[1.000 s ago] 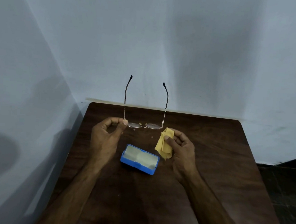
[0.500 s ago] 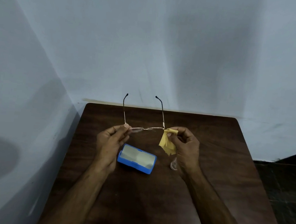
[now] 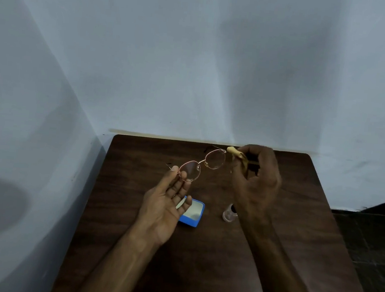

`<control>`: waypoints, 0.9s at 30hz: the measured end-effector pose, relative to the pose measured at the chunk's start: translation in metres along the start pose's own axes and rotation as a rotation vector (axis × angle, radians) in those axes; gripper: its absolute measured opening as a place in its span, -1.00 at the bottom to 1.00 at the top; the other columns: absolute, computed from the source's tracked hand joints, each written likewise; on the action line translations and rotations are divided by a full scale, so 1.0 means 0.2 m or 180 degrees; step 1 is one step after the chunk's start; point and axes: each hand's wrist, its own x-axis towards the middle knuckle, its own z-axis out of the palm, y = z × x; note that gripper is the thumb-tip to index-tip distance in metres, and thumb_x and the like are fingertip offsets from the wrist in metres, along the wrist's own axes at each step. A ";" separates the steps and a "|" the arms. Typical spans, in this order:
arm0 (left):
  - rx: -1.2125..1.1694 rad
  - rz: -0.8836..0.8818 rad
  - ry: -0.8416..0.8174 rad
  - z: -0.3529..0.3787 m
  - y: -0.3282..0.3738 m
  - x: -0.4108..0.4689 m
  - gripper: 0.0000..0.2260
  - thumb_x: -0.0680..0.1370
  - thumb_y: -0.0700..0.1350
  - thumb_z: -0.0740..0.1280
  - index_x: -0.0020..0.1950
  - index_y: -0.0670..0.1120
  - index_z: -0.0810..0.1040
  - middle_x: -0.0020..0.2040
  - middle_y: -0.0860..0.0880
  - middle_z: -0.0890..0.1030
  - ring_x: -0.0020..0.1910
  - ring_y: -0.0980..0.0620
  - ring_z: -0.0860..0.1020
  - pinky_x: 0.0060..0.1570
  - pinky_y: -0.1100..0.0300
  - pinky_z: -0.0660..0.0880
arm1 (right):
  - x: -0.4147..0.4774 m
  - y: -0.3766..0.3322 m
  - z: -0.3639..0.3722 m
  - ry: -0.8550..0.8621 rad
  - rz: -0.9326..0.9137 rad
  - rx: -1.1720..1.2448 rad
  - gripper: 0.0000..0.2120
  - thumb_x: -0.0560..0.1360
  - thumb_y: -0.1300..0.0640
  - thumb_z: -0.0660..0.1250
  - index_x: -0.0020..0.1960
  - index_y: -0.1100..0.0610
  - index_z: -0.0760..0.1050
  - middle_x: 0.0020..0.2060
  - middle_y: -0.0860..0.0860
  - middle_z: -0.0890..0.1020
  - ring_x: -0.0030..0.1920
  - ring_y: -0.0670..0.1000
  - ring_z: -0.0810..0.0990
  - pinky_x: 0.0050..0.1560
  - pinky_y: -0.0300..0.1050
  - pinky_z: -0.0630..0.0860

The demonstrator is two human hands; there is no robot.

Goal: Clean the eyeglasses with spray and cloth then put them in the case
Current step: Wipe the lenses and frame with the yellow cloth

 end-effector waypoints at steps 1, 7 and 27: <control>0.0025 -0.0006 -0.0032 0.02 0.00 -0.01 -0.88 0.57 0.01 0.47 0.01 0.00 0.73 -0.01 0.05 0.76 0.03 0.09 0.71 0.09 0.08 0.56 | 0.01 -0.01 -0.01 -0.0002 -0.0153 -0.0099 -0.85 0.49 0.32 0.53 0.01 0.22 0.60 -0.07 0.05 0.63 -0.08 -0.01 0.60 -0.11 -0.22 0.56; 0.0202 0.0045 -0.0268 0.14 -0.03 -0.05 -0.85 0.63 -0.01 0.42 0.01 -0.06 0.73 -0.03 -0.01 0.77 -0.02 0.08 0.77 0.14 0.04 0.59 | 0.05 0.07 -0.02 -0.0071 -0.0353 -0.0477 -0.81 0.45 0.32 0.57 0.00 0.22 0.61 -0.04 0.07 0.58 -0.07 0.02 0.57 -0.13 -0.12 0.57; 0.0802 -0.0198 -0.0654 0.35 -0.08 -0.04 -0.83 0.68 -0.01 0.35 0.00 -0.04 0.69 -0.07 -0.03 0.76 -0.16 0.09 0.74 -0.09 0.10 0.54 | -0.02 0.15 -0.28 -0.0222 -0.0622 -0.0686 -0.84 0.60 0.22 0.45 0.15 0.25 0.68 0.21 0.14 0.59 0.23 0.05 0.57 0.14 -0.01 0.62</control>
